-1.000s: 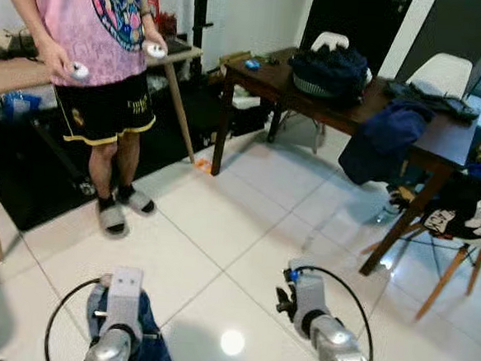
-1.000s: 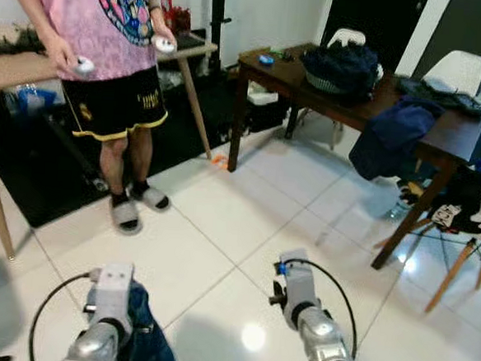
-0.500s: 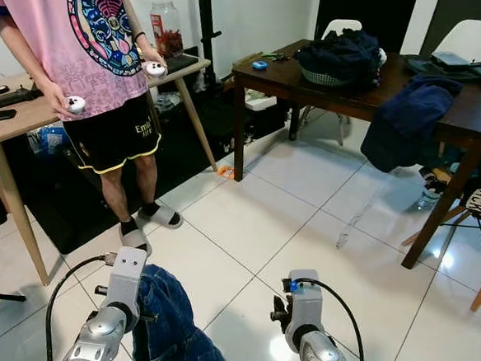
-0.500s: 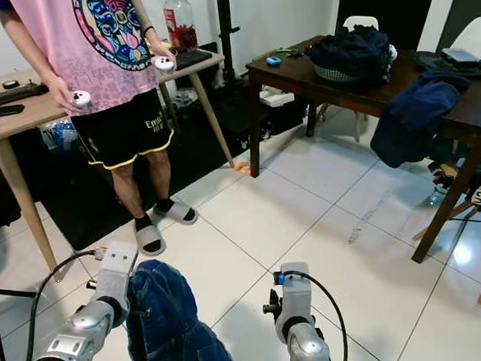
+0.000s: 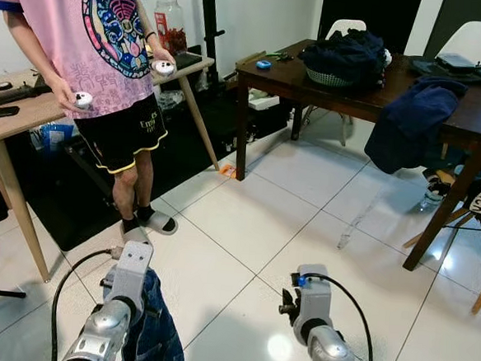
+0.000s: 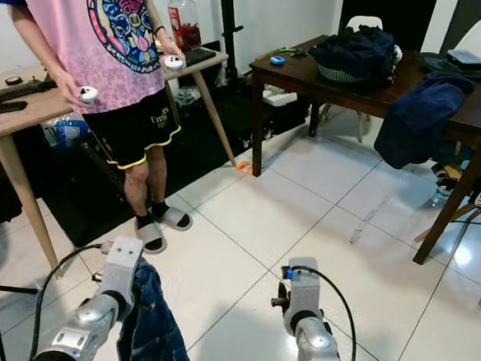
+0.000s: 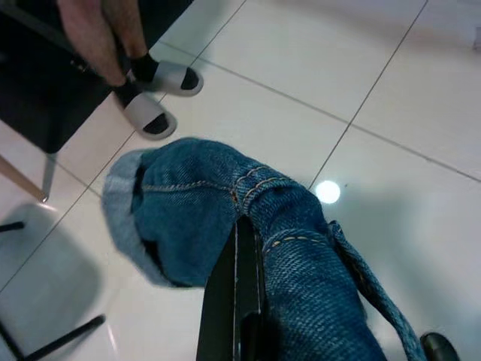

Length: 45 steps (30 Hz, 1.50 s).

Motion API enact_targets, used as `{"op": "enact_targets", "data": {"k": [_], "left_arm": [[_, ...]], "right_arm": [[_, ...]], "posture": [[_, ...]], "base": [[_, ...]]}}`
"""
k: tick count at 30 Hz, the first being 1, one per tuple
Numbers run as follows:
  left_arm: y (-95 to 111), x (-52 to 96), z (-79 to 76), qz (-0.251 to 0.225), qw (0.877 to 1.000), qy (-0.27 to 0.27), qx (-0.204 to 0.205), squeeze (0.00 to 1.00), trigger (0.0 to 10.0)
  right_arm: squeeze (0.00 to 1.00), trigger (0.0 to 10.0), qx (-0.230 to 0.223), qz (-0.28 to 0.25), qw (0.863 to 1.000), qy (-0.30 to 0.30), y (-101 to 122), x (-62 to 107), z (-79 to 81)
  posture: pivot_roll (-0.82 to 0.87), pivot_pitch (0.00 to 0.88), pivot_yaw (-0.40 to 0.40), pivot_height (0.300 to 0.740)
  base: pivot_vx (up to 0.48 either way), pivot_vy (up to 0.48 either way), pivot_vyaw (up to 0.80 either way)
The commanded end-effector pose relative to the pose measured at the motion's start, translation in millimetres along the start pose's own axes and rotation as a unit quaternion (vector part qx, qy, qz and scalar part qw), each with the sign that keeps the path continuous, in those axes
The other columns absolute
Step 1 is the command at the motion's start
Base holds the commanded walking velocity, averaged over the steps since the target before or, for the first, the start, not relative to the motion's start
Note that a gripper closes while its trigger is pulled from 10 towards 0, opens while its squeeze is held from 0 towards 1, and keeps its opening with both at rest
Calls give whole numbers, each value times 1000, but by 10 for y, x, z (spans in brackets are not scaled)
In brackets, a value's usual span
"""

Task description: Hang hanger

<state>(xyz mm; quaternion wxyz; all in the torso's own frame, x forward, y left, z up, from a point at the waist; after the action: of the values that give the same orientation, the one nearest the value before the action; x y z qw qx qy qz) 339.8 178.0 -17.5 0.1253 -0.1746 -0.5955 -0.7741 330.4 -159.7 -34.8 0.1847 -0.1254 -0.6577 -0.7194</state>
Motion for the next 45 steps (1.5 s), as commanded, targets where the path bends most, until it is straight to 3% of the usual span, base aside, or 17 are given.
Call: {"op": "enact_targets", "data": {"k": [1, 8, 15, 21, 27, 37, 41, 45], "left_arm": [[108, -33, 9, -16, 1000, 4, 10, 0, 10000], [159, -38, 11, -25, 1000, 1, 13, 0, 10000], [108, -3, 24, -20, 998, 23, 48, 0, 10000], [21, 36, -8, -12, 998, 25, 59, 0, 10000], [60, 25, -24, -18, 998, 20, 55, 0, 10000], [89, 19, -41, -20, 997, 21, 69, 0, 10000], [81, 14, -17, -16, 996, 29, 87, 0, 10000], [100, 12, -51, -20, 997, 21, 78, 0, 10000]], "right_arm": [[0, 10000, -5, -20, 1000, 3, 105, -18, 11], [0, 10000, -30, -28, 999, -15, 96, 0, -43], [0, 10000, -6, -21, 1000, 6, 112, -3, -46], [0, 10000, -5, -28, 1000, 6, 184, -20, -65], [0, 10000, -5, -28, 1000, 6, 171, -15, -58], [0, 10000, -3, -28, 1000, 7, 180, -20, -56], [0, 10000, -2, -30, 1000, 3, 197, -17, -88], [0, 10000, -3, -31, 1000, 1, 198, -14, -104]], "posture": [[-46, 0, 39, 740], [-28, 0, 14, 740], [-35, 0, -29, 740], [-39, 0, -16, 740], [-36, 0, -15, 740], [-45, 0, -8, 740], [-48, 0, -5, 740], [-48, 0, 0, 740]], "base": [[0, 0, 0], [0, 0, 0], [0, 0, 0], [0, 0, 0], [0, 0, 0], [0, -449, 0], [0, 0, 0], [0, 0, 0]]}}
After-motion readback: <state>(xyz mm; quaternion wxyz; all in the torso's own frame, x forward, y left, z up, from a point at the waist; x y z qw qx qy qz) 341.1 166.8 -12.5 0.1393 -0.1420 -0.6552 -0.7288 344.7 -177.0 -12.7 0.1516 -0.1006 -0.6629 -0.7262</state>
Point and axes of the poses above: a point about 5 cm out from each wrist's last joint towards the gripper, its own x axis pointing back from the gripper into the wrist, its own y axis along the axis of the wrist's last joint, z = x × y, the point moved 6 cm from there along -x, pointing out of the wrist towards the gripper, and after that the axes turned 7 degrees about -x, right-handed, at the moved point
